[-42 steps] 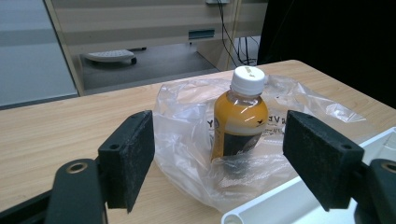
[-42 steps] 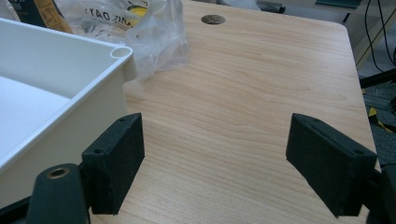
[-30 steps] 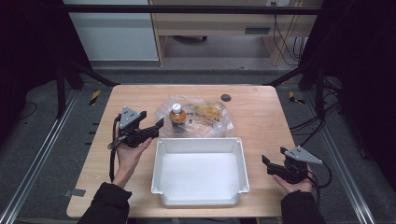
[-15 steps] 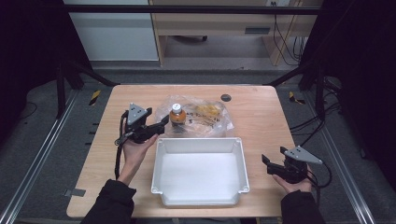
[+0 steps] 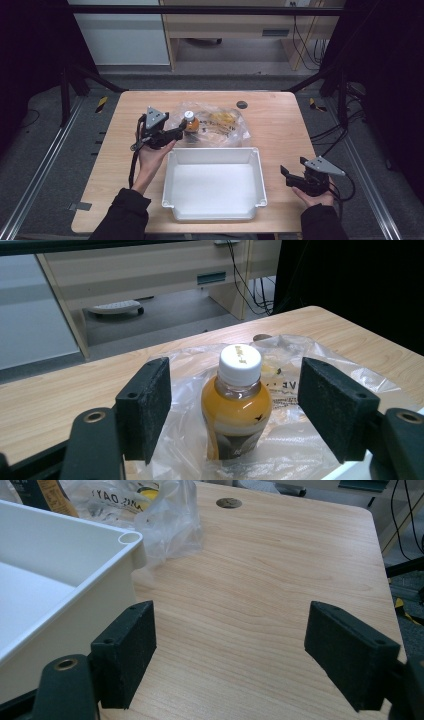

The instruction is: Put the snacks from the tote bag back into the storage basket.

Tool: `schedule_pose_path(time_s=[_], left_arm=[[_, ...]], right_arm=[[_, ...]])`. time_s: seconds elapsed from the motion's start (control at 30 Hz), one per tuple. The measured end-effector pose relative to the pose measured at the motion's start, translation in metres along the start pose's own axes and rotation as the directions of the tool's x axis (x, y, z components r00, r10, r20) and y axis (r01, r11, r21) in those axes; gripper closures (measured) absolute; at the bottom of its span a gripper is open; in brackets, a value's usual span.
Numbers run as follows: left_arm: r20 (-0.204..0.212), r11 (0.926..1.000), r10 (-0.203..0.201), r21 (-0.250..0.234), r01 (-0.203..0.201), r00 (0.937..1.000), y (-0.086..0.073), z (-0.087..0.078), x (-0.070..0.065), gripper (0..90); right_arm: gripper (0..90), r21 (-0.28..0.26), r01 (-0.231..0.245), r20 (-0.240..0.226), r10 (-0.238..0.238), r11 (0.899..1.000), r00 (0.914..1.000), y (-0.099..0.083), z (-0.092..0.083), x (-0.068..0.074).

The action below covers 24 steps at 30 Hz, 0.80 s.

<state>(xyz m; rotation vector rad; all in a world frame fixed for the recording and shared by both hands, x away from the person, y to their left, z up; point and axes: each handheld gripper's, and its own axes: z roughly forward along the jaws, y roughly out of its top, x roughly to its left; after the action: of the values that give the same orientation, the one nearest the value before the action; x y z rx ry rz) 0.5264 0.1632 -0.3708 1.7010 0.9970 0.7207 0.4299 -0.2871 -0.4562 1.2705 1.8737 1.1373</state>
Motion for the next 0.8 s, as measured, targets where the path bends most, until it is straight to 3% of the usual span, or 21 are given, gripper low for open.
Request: schedule_pose_path(time_s=[0.8], left_arm=[[-0.007,0.9998,0.013,0.017,-0.013,0.9999,-0.002,0.024,-0.006,34.5]], right_arm=[[20.8,0.006,-0.001,-0.007,0.001,1.0,1.0,0.0,0.001,0.0]])
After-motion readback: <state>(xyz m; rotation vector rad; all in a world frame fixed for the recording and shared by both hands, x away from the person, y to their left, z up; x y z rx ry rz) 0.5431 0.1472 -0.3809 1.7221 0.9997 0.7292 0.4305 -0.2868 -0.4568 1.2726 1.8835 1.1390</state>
